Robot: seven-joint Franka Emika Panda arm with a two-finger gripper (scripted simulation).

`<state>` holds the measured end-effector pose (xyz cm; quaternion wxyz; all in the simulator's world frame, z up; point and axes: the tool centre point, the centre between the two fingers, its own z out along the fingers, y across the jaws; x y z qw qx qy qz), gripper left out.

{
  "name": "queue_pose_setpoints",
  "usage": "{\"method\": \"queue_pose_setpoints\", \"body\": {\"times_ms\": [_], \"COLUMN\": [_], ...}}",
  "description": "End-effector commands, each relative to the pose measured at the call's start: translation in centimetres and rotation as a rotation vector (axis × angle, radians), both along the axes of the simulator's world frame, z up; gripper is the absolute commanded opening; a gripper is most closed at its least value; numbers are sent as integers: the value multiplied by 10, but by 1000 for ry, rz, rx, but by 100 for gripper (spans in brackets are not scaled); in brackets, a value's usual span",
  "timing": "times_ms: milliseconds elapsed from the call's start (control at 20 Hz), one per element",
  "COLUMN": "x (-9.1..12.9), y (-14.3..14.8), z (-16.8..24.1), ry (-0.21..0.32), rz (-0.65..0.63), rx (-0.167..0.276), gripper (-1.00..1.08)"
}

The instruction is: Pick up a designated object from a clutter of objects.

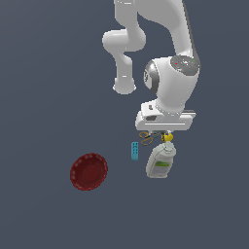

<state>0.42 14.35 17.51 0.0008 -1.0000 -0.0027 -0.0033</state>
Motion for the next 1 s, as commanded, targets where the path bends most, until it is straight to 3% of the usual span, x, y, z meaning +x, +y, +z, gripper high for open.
{"method": "queue_pose_setpoints", "body": {"times_ms": [0, 950], "x": [-2, -5], "y": [3, 25], "z": [28, 210], "ry": [1, 6], "rz": [0, -2], "rx": [0, -1], "gripper": [-100, -100]}}
